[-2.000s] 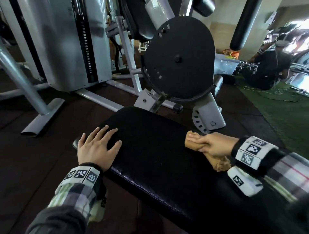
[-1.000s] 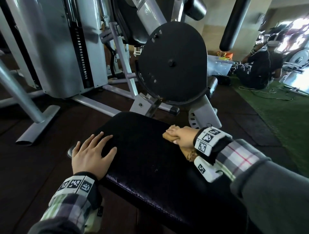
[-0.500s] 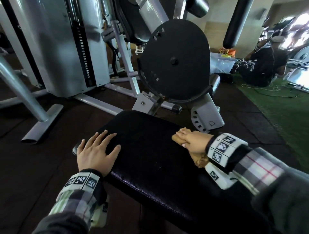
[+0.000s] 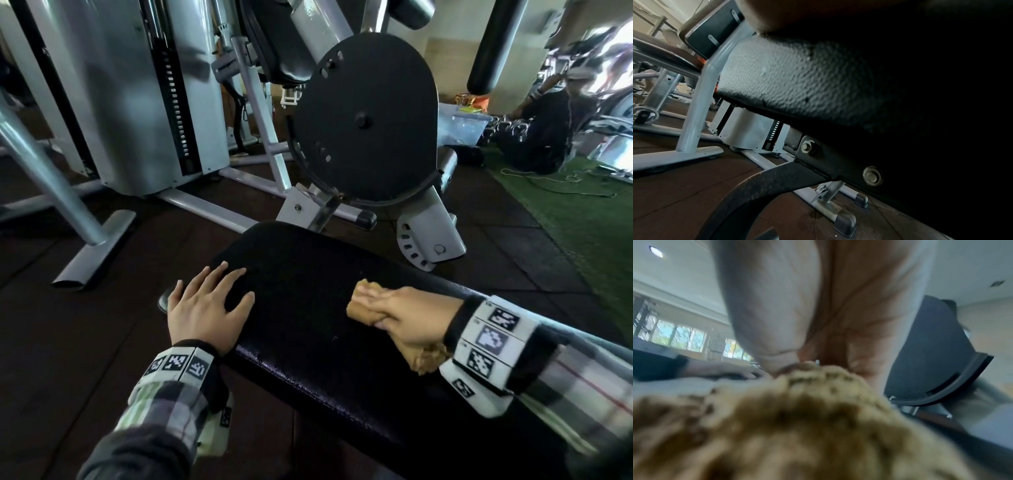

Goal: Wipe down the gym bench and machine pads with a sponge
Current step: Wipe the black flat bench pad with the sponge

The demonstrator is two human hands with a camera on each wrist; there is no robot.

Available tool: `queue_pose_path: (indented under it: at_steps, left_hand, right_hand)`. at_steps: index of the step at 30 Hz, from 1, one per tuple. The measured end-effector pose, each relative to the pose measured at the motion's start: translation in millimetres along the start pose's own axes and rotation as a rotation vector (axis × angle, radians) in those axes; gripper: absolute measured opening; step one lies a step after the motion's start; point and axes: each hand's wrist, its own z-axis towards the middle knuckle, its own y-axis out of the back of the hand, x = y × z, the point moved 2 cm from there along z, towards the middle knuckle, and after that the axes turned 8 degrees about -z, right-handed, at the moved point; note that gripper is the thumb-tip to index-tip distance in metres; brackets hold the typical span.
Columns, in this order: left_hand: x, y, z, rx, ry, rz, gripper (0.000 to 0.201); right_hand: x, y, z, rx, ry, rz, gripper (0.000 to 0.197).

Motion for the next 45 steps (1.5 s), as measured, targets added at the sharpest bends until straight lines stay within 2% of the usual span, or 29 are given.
queue_pose_path:
  at_steps: [4,7,12,14,17,21,24,29,33,36,39,43,45]
  left_hand:
    - [0.4,0.3,0.0,-0.002,-0.007,0.004,0.075]
    - [1.2,0.1,0.2,-0.004,-0.005,0.000,0.075]
    - [1.5,-0.4,0.4,-0.002,0.005,-0.012,0.065]
    - [1.3,-0.3,0.7,0.000,0.007,-0.013,0.062]
    - [0.6,0.3,0.7,0.008,0.003,-0.012,0.063]
    - [0.9,1.4,0.4,0.011,0.000,-0.010,0.065]
    - [-0.4,2.4,0.1,0.009,-0.005,-0.024,0.064]
    - [-0.1,2.2,0.0,0.006,0.003,-0.026,0.055]
    - [0.0,2.1,0.2,-0.002,-0.003,-0.029,0.047]
    - [-0.8,1.7,0.3,0.010,-0.004,-0.031,0.048]
    - [-1.7,2.4,-2.5,0.036,-0.002,-0.025,0.049]
    - [-3.7,7.1,-1.0,0.136,0.025,-0.010,0.053]
    - [-3.6,10.3,0.7,0.177,0.026,0.001,0.065]
  right_hand:
    - [7.6,6.9,32.4,0.014,-0.103,-0.066,0.062]
    - [31.0,10.5,37.7,0.009,-0.004,-0.086,0.061]
    - [40.5,-1.1,0.6,0.047,0.131,-0.011,0.057]
    - [26.5,-4.7,-9.8,0.062,0.098,-0.001,0.059]
    - [3.2,-0.1,-6.1,0.115,-0.040,-0.055,0.061]
    - [6.2,13.3,19.9,0.136,-0.101,-0.128,0.061]
    - [34.8,19.7,34.7,0.093,-0.030,-0.140,0.062]
    - [96.2,13.4,25.1,-0.030,0.219,-0.126,0.060]
    - [96.7,-12.9,-3.1,-0.010,0.359,0.035,0.063]
    - [68.3,-19.4,-18.5,-0.005,0.310,0.110,0.062]
    - [49.1,-15.1,-12.2,-0.006,0.221,0.099,0.058]
    - [69.0,-14.6,24.9,0.052,0.103,0.121,0.064]
    - [87.3,-12.9,34.7,0.060,0.079,0.117,0.065]
